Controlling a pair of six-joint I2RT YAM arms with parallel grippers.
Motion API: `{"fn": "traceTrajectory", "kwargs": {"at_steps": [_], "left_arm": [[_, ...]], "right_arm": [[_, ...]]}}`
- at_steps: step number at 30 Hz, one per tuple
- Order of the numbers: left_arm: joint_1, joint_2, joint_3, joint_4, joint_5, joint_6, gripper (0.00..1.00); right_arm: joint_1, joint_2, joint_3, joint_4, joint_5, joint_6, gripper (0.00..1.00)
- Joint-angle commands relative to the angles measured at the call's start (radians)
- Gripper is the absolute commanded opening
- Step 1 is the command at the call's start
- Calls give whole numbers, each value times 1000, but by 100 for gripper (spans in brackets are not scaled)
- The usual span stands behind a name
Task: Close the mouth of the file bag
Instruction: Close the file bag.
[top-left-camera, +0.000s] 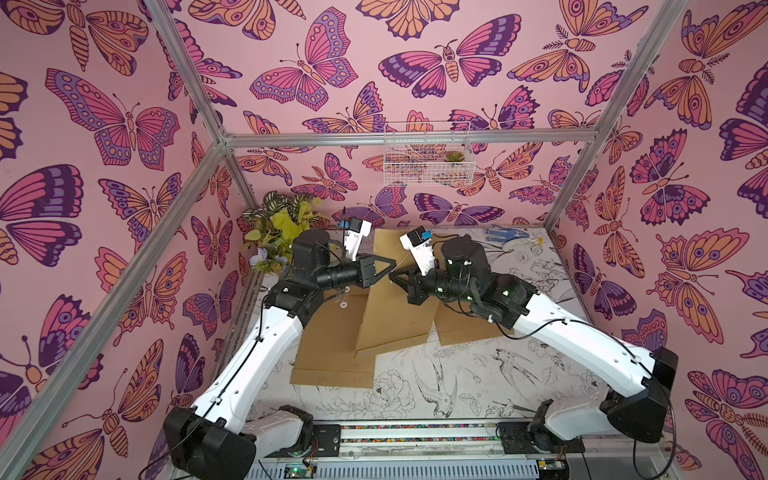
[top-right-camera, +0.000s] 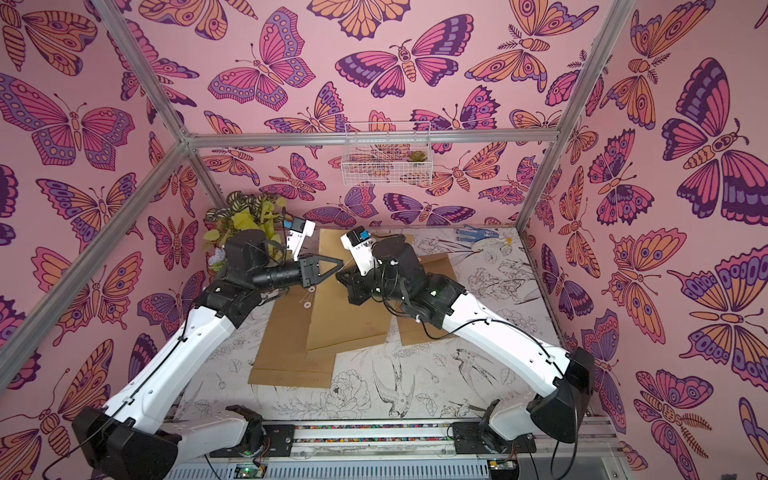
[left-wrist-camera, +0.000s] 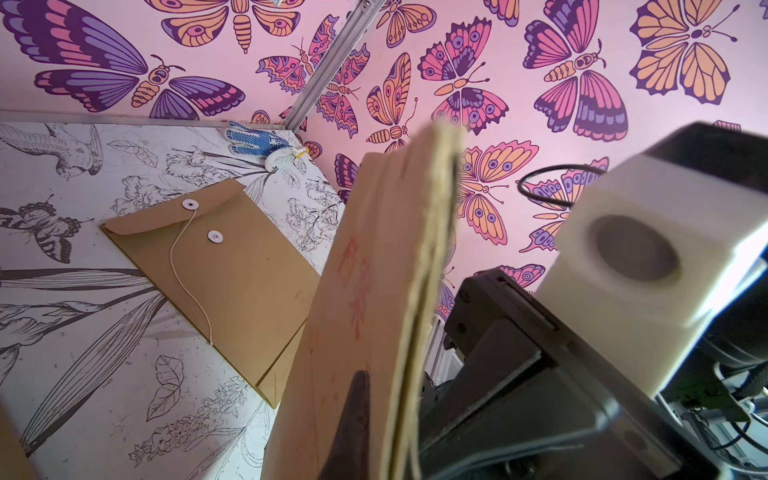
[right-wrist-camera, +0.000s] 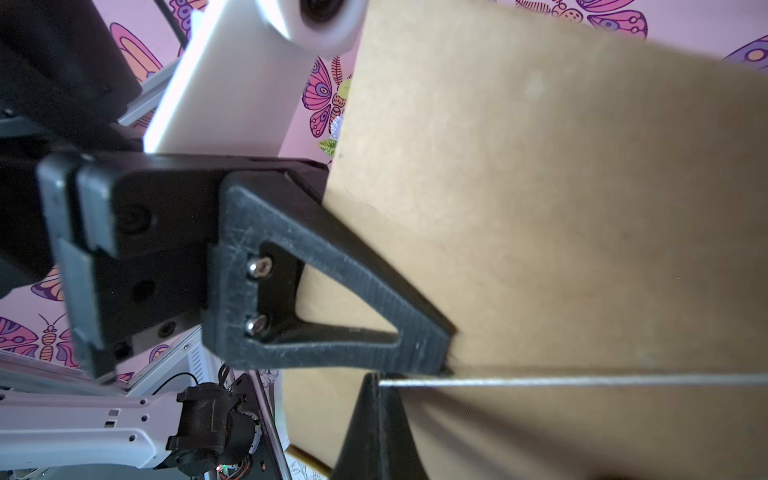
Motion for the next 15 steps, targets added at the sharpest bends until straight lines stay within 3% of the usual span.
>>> {"fn": "traceTrajectory", "kwargs": {"at_steps": [1,15], "left_arm": [[-2,-18,-9,57,3,-4,0],[3,-26,2,56,5,-6,0]], "right_arm": [[27,21,4,-19,-44,-20,0],[-100,-103,-199,-3,-39,28,0]]}}
